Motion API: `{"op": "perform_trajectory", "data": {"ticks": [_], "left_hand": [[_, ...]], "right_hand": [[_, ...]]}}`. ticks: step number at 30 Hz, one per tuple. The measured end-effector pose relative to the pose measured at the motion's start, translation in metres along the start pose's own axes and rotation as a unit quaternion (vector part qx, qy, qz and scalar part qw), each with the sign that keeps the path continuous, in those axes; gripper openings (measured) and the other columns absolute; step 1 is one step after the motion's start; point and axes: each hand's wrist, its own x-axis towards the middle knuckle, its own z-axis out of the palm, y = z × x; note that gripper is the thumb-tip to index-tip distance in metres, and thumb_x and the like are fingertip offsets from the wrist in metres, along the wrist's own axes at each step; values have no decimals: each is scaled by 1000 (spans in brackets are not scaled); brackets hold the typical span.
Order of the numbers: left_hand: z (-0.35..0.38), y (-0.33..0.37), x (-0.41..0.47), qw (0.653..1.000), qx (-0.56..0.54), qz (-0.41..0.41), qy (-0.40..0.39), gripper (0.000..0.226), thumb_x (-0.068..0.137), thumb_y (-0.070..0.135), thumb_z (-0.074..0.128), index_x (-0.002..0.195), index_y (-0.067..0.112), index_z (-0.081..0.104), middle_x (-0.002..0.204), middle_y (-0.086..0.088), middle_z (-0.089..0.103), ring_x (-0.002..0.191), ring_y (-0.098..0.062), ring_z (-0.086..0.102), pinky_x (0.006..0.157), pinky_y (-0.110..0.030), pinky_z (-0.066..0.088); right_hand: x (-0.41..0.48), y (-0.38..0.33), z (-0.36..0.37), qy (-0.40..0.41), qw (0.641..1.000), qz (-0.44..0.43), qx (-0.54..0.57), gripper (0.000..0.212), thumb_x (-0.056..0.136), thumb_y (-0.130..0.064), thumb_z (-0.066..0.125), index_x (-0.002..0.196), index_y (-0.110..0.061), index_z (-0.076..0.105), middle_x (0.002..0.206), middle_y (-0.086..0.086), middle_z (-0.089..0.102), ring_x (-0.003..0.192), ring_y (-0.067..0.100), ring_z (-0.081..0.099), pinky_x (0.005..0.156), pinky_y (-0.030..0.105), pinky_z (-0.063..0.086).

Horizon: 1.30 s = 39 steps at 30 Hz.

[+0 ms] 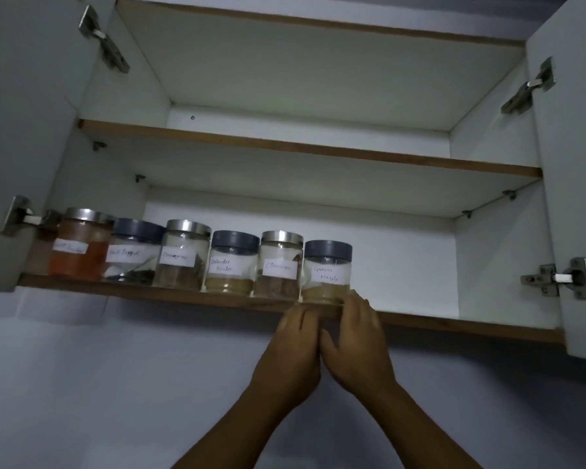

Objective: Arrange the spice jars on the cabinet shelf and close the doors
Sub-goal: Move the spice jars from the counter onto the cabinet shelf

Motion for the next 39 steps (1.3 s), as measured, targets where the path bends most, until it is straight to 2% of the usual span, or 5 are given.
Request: {"op": "perform_trajectory", "data": {"ticks": [7,15,22,28,39], "left_hand": [[-52,-10,-113,993,19,-115,-28,39,89,15,51,127,11,47,131,-4,49,117,-15,49,91,-13,32],[-138,-19,-297,942,30,-275,-191,42,88,28,53,126,12,45,126,-7,47,112,-22,48,91,-25,40],[-193,-16,-455,838,48,-447,-309,64,81,47,60,134,16,38,135,-5,41,120,-23,44,97,-30,38],[-221,-24,-524,765,21,-564,-311,66,79,43,65,134,18,37,138,-5,38,121,-22,43,96,-31,41],[-229,-58,-585,716,-79,-612,-325,76,78,32,67,140,12,27,142,-8,37,126,-13,39,97,-18,26]], "right_hand": [[-87,-62,36,-134,988,-11,78,51,93,-36,46,140,-24,30,156,0,18,146,25,0,117,39,13],[-254,-122,110,-306,943,-10,132,38,90,-38,50,121,-15,49,126,2,52,123,22,42,116,39,17],[-400,-168,165,-496,848,78,172,44,89,-49,48,127,-26,43,135,0,46,134,23,30,115,43,22],[-451,-200,198,-586,794,107,124,65,84,-42,59,140,-25,30,149,1,33,143,27,15,116,42,15],[-488,-231,248,-614,736,223,179,108,70,-41,75,149,-19,6,149,8,35,136,28,34,109,44,34]]}}
